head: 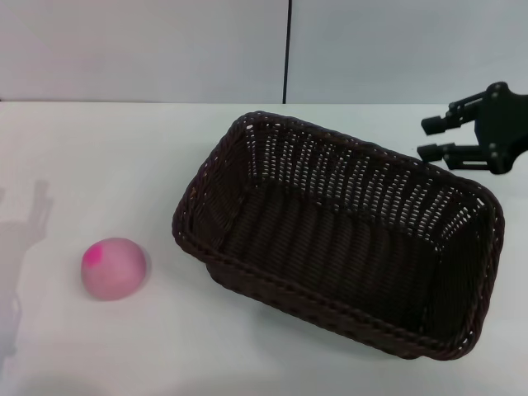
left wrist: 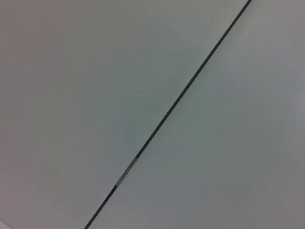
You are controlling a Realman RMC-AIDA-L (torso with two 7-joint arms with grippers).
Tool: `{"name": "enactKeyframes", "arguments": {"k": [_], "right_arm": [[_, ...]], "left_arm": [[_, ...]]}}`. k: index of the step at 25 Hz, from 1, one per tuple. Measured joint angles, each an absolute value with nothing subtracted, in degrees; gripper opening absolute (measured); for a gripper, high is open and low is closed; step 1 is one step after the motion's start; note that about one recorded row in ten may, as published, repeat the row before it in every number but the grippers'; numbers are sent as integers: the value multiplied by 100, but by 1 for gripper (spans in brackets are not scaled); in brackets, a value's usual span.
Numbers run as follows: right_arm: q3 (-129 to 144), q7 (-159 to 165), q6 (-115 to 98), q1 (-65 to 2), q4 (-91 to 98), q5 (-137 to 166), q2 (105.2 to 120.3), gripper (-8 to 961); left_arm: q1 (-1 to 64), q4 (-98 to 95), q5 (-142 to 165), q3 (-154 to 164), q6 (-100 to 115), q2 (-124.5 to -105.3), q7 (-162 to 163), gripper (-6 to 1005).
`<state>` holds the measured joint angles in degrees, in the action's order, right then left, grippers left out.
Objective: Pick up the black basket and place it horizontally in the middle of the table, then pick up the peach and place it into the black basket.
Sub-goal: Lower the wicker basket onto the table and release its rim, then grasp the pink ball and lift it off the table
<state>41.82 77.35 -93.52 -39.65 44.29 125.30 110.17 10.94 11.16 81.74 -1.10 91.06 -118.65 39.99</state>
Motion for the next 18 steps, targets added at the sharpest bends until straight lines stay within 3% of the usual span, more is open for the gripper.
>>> {"name": "enactKeyframes", "arguments": {"k": [6, 11, 13, 14, 15, 18], "right_arm": [[3747, 7376, -8855, -3892, 4049, 12157, 11032, 376], [2848, 6793, -8654, -3456, 3481, 10861, 11086, 376], [2614, 6699, -8579, -3159, 3412, 10249, 11230, 376], [2491, 6668, -8496, -2849, 3398, 9669, 11399, 375], [2491, 6668, -8496, -2849, 3398, 9669, 11399, 375], [2292, 6569, -8355, -2407, 3243, 8831, 11626, 375]], "left_arm": [[1088, 1111, 8171, -74, 9102, -11863, 4044, 767], [1125, 920, 8175, 342, 9167, -11829, 4080, 766], [1142, 605, 8174, 714, 9242, -11822, 4199, 766], [1146, 219, 8175, 1174, 9280, -11817, 4415, 766], [1146, 219, 8175, 1174, 9280, -11817, 4415, 766], [1074, -455, 8177, 1957, 9288, -11801, 4854, 766]]}}
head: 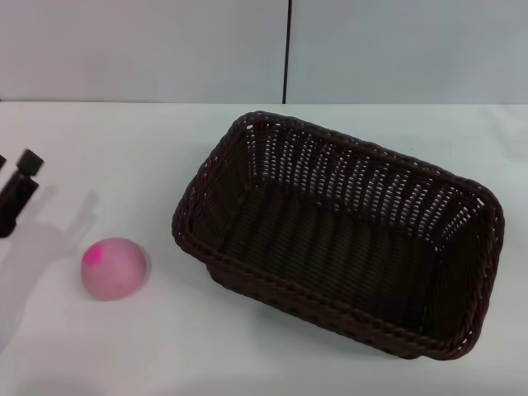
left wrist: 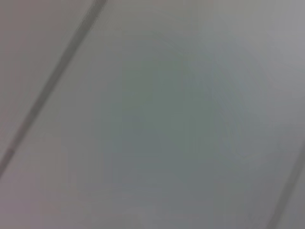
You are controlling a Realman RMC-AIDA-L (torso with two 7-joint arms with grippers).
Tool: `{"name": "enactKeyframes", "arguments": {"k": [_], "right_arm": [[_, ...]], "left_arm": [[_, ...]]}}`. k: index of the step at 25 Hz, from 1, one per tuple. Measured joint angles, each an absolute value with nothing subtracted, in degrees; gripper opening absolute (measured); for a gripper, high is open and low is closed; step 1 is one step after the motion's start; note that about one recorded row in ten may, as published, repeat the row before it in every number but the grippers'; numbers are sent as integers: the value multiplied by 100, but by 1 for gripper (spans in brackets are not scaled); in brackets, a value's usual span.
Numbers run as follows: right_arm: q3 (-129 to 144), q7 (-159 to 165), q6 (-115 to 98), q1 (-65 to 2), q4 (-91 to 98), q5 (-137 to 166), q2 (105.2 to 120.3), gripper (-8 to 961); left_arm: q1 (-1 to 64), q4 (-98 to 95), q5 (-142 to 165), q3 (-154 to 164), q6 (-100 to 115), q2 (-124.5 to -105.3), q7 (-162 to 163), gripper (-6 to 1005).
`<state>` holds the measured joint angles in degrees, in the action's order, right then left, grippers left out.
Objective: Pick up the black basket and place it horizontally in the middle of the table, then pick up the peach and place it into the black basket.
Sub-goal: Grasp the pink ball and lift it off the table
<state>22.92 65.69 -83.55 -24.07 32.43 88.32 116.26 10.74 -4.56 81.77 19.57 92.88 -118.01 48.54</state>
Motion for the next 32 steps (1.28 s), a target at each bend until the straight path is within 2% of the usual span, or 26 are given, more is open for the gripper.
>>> {"name": "enactKeyframes", "arguments": {"k": [1, 11, 32], "right_arm": [[2107, 6407, -8333, -2243, 2976, 8486, 11687, 375], [1590, 6206, -8364, -2047, 2260, 8212, 11753, 375], [1602, 5663, -8085, -2220, 1923, 8208, 11813, 375]], "left_arm": [[959, -875, 8178, 2476, 9289, -11791, 5061, 766], [535, -1515, 8300, 3735, 8879, -11678, 4970, 766], [691, -1469, 8882, 3809, 8445, -11782, 4972, 724]]}}
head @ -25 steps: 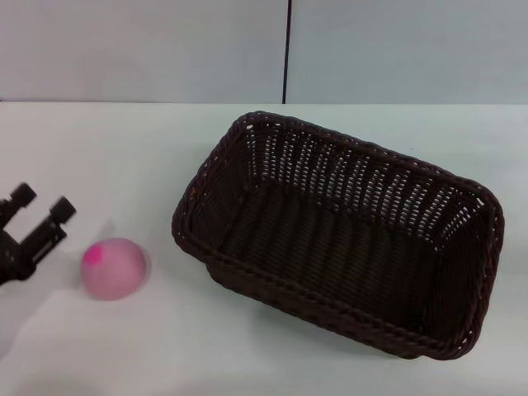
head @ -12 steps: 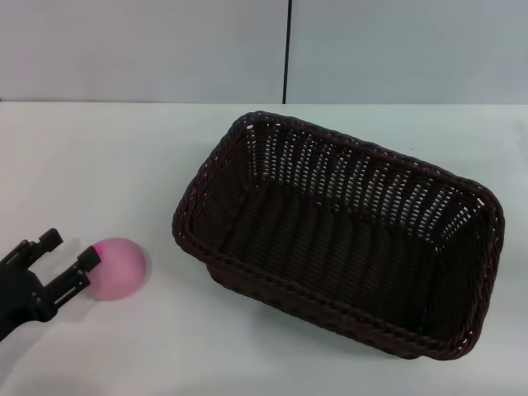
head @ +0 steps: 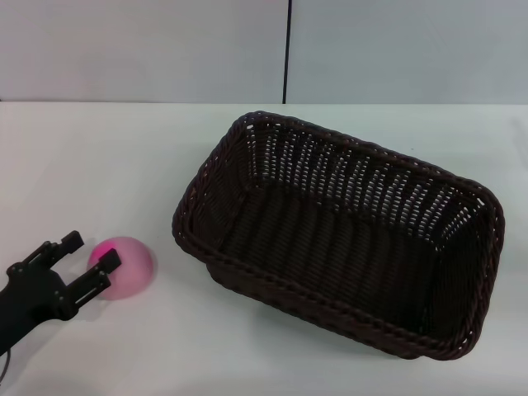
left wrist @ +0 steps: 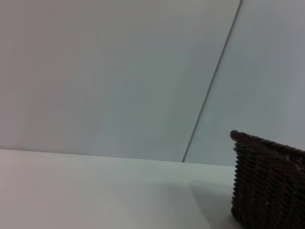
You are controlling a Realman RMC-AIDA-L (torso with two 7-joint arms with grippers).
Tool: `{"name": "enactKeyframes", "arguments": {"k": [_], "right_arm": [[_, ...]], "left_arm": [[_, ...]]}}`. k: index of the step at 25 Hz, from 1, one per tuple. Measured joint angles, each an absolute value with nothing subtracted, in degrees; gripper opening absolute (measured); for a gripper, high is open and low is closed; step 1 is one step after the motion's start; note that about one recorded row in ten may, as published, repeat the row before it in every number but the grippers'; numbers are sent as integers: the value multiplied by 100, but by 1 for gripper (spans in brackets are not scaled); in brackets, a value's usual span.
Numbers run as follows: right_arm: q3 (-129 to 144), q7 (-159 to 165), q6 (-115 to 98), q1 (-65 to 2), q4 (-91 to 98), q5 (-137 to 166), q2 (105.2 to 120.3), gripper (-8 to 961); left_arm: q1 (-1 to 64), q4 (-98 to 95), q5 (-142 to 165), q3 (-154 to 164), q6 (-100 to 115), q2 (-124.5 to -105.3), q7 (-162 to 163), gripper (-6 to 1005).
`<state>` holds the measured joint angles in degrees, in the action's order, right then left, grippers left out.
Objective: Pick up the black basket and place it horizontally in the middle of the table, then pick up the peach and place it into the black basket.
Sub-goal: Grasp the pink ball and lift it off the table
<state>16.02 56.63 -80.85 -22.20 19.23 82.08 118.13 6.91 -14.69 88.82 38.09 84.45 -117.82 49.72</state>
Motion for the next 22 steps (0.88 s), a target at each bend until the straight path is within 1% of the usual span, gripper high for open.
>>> {"name": "enactKeyframes", "arguments": {"k": [9, 15, 18, 22], "right_arm": [[1627, 5620, -7955, -2273, 1916, 8219, 11821, 375], [1626, 5613, -7881, -2295, 1913, 8237, 11821, 375], [1626, 5613, -7880, -2295, 1887, 8237, 11821, 375], [1626, 5606, -7879, -2298, 1848, 8242, 11821, 375]], "left_arm": [[708, -1436, 8886, 3767, 8440, -11786, 4902, 697], [719, -1432, 8900, 3762, 8441, -11786, 4895, 453], [723, -1432, 8903, 3762, 8440, -11786, 4893, 282], [725, -1433, 8904, 3762, 8441, -11786, 4892, 209]]}}
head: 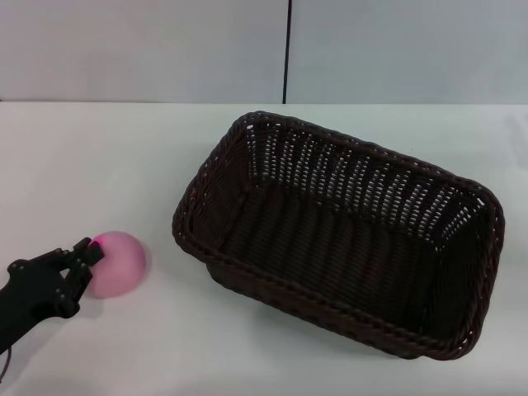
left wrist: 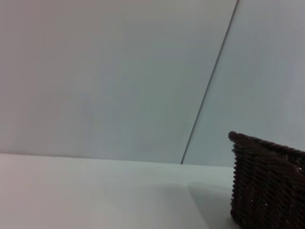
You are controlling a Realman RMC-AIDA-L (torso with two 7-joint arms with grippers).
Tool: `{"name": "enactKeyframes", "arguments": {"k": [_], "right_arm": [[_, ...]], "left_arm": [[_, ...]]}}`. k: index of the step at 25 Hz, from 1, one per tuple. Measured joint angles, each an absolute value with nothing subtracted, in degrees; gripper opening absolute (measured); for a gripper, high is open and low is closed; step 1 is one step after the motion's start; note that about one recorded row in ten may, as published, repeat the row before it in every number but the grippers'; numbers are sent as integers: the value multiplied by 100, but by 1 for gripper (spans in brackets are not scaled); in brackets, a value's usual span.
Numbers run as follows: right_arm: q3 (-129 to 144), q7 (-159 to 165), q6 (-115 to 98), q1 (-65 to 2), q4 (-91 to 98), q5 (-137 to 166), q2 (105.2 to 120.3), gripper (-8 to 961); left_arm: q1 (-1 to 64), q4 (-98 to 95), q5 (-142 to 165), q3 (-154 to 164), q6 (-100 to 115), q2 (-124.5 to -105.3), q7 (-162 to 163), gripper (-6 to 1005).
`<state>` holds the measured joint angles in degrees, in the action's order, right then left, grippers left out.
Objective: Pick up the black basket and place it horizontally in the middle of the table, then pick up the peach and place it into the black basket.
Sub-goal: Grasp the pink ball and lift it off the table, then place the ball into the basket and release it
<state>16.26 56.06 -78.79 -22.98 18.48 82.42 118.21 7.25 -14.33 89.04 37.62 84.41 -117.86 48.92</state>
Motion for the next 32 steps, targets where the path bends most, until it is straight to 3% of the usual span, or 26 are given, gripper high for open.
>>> {"name": "enactKeyframes", "arguments": {"k": [7, 14, 15, 21, 22, 26, 28, 29, 32], "right_arm": [[1625, 5606, -7876, -2277, 1842, 8238, 11829, 375], [1626, 5584, -7874, -2262, 1764, 8231, 11850, 375], [1622, 5550, -7874, -2258, 1733, 8231, 11852, 375], [1615, 5341, -7865, -2258, 1494, 8229, 11860, 375], [1619, 5325, -7860, -2259, 1481, 8228, 11863, 375], [1622, 5274, -7834, -2256, 1390, 8228, 11873, 375], [1620, 5198, -7829, -2260, 1342, 8228, 11874, 375], [1620, 5176, -7824, -2260, 1332, 8227, 11874, 375], [1625, 5160, -7784, -2274, 1317, 8227, 11874, 375]], "left_arm": [[730, -1470, 8865, 3585, 8785, -11785, 4935, 82], [912, -1223, 8856, 2533, 9369, -11800, 5089, 39], [1251, -870, 8852, 2099, 9593, -11806, 5114, 39], [1599, -640, 8867, 2098, 9713, -11814, 5120, 38], [2043, -400, 8901, 2348, 9771, -11841, 5122, 38], [2248, -299, 8902, 2523, 9771, -11852, 5117, 38], [2488, -184, 8904, 2750, 9723, -11864, 5093, 38], [2933, -64, 8907, 3268, 9548, -11888, 5070, 38], [3075, -62, 8908, 3473, 9521, -11892, 5072, 38]]}}
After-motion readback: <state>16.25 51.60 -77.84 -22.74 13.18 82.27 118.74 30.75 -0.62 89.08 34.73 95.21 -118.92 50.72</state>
